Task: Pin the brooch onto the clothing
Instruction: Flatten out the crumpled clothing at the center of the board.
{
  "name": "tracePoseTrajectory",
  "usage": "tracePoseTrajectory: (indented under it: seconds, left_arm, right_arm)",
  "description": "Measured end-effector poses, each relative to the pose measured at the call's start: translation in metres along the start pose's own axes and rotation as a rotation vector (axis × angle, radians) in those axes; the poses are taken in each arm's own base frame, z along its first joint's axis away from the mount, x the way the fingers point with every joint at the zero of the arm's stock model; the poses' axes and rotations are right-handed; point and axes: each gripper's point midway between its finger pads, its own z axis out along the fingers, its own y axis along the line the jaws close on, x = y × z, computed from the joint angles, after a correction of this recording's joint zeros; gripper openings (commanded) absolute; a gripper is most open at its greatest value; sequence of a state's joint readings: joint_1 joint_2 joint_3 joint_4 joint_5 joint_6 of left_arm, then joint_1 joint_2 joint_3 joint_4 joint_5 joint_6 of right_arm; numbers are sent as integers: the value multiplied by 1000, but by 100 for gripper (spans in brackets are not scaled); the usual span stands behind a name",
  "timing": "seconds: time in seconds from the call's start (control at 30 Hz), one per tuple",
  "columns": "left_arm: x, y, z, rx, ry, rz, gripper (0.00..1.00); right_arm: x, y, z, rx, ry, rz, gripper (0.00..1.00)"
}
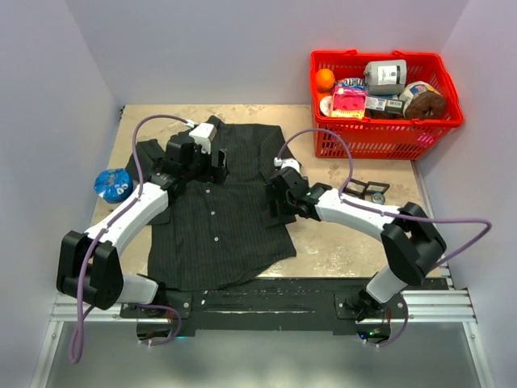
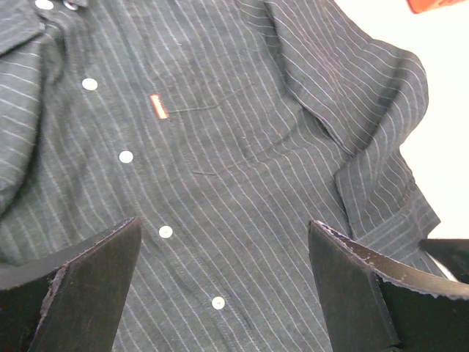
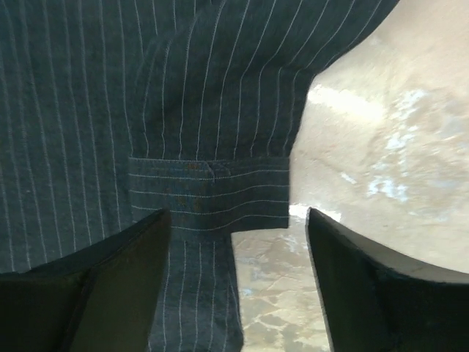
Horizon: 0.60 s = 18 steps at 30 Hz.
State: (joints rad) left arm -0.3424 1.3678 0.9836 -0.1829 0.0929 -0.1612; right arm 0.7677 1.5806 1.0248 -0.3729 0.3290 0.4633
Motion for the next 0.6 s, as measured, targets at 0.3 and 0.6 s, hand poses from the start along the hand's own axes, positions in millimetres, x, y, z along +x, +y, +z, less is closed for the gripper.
tracePoseTrajectory:
  seconds: [0.3,0.6]
  left_arm:
    - [-2,4,-2,-20,-7,6,99]
    - [-27,-1,-28,-10,-95,22,99]
  right_arm:
    - [6,-26,20,5,54,2,0]
    - [-72,-78,-24,306,-127,-52,0]
